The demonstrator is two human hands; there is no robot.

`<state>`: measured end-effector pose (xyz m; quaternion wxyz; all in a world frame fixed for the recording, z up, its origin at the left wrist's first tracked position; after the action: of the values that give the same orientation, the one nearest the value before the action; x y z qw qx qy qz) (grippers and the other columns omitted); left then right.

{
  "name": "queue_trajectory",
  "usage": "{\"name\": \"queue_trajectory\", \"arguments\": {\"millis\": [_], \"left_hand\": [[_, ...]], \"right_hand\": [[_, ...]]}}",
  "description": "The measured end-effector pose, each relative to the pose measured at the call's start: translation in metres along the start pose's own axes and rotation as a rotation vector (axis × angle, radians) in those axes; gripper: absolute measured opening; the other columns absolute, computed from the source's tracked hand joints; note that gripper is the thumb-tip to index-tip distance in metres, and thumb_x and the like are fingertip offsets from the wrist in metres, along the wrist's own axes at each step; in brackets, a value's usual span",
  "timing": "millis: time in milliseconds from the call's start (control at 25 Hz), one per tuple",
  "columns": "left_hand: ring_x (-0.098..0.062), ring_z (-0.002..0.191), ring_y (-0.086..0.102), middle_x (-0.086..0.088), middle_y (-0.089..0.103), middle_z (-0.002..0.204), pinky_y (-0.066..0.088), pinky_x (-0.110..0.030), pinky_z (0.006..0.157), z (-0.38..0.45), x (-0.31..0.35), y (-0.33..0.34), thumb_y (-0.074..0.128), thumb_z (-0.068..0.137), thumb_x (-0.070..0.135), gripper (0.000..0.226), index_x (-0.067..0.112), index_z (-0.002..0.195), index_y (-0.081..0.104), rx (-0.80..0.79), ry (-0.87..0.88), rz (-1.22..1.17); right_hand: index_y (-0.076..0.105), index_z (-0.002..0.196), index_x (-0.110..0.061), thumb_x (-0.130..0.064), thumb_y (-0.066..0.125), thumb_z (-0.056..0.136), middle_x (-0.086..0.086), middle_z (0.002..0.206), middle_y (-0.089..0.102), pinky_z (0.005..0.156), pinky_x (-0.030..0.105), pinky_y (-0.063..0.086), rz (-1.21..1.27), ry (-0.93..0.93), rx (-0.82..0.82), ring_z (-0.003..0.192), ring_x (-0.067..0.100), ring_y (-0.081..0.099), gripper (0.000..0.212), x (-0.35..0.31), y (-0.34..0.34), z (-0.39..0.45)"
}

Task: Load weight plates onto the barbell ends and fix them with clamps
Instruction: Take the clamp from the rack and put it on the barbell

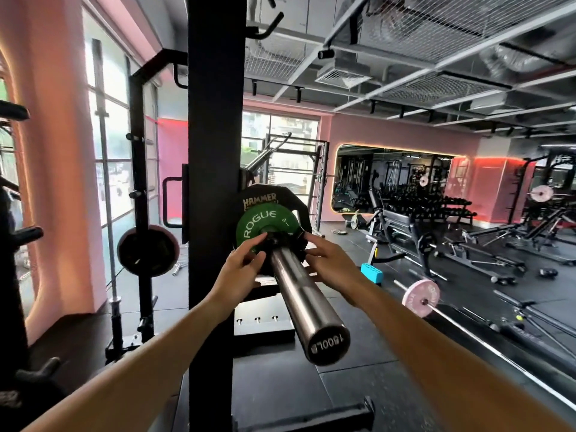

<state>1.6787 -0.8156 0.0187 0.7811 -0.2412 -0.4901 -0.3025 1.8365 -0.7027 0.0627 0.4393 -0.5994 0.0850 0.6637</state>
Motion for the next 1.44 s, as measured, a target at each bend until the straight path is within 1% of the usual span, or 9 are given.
{"name": "queue_trajectory", "arguments": {"millis": [160,320,520,640,720,880,1080,1280,1440], "left_hand": [[-0.026,0.083,0.049,-0.015,0.049,0.094,0.046,-0.044,0.075,0.035,-0.016,-0.005,0.052,0.104,0.012,0.040,0.034,0.138,0.057,0.031,-0.015,-0.009],[-0.029,0.086,0.054,-0.019,0.055,0.095,0.053,-0.057,0.085,0.049,-0.023,-0.006,0.052,0.104,0.006,0.043,0.027,0.141,0.053,0.045,-0.019,-0.005],[-0.028,0.087,0.061,-0.018,0.059,0.093,0.056,-0.047,0.081,0.061,-0.027,-0.004,0.054,0.102,0.003,0.045,0.027,0.141,0.053,0.107,-0.045,0.030],[-0.025,0.085,0.066,-0.010,0.065,0.084,0.058,-0.056,0.086,0.066,-0.031,-0.004,0.057,0.100,0.002,0.045,0.037,0.129,0.059,0.125,-0.051,0.023],[-0.021,0.081,0.069,-0.001,0.067,0.076,0.058,-0.058,0.086,0.066,-0.032,-0.006,0.061,0.098,0.003,0.048,0.046,0.119,0.062,0.126,-0.036,0.051],[-0.033,0.090,0.074,-0.005,0.070,0.079,0.060,-0.056,0.088,0.070,-0.031,-0.015,0.063,0.097,0.004,0.051,0.052,0.114,0.062,0.108,-0.019,0.122],[-0.007,0.068,0.072,0.008,0.063,0.059,0.061,-0.043,0.086,0.074,-0.035,-0.013,0.058,0.098,-0.005,0.050,0.033,0.130,0.059,0.053,-0.027,0.028],[-0.007,0.068,0.071,0.005,0.062,0.059,0.061,-0.031,0.076,0.073,-0.036,-0.013,0.058,0.098,-0.004,0.051,0.037,0.128,0.059,0.055,0.002,0.026],[-0.008,0.068,0.072,0.008,0.063,0.057,0.060,-0.039,0.083,0.074,-0.035,-0.014,0.059,0.098,-0.003,0.050,0.040,0.124,0.060,0.049,-0.021,0.028]], "right_hand": [[0.058,0.139,-0.029,-0.004,0.049,0.101,0.009,0.119,0.070,0.091,0.043,0.059,0.021,-0.002,0.001,0.100,0.028,0.072,0.047,0.005,0.008,0.041],[0.062,0.132,-0.026,-0.024,0.057,0.102,0.007,0.119,0.069,0.092,0.042,0.059,0.040,-0.004,0.032,0.103,0.025,0.070,0.030,0.006,0.013,0.068],[0.065,0.129,-0.028,-0.042,0.060,0.097,0.003,0.119,0.070,0.103,0.050,0.051,0.028,-0.006,0.012,0.110,0.027,0.067,0.035,0.005,0.014,0.094],[0.072,0.109,-0.028,-0.060,0.058,0.091,0.002,0.105,0.074,0.094,0.049,0.056,0.002,0.010,0.010,0.099,0.026,0.070,0.040,0.005,0.014,0.103],[0.073,0.097,-0.016,-0.067,0.053,0.089,0.006,0.096,0.074,0.091,0.048,0.057,-0.071,-0.001,0.053,0.092,0.025,0.070,0.055,0.005,0.013,0.111],[0.070,0.091,-0.006,-0.057,0.052,0.090,0.009,0.091,0.074,0.089,0.048,0.057,-0.004,0.050,0.123,0.085,0.026,0.070,0.054,0.009,0.015,0.124],[0.068,0.102,-0.015,-0.048,0.050,0.090,0.016,0.094,0.074,0.074,0.039,0.058,0.412,0.324,-0.008,0.073,0.030,0.073,0.039,0.035,0.016,0.125],[0.061,0.107,-0.013,-0.044,0.052,0.091,0.021,0.092,0.068,0.060,0.039,0.059,0.637,0.424,-0.118,0.070,0.035,0.071,0.036,0.041,0.016,0.127],[0.061,0.105,-0.006,-0.029,0.049,0.094,0.022,0.088,0.066,0.048,0.041,0.058,0.868,0.432,-0.140,0.053,0.037,0.069,0.028,0.043,0.020,0.126]]}}
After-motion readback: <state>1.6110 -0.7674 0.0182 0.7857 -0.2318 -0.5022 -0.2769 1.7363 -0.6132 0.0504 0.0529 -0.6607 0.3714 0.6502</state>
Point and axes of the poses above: each hand's wrist, its own z-axis towards the middle knuckle, its own y-axis out of the palm, x = y × z, the point moved 2 cm from there along z, towards the middle knuckle
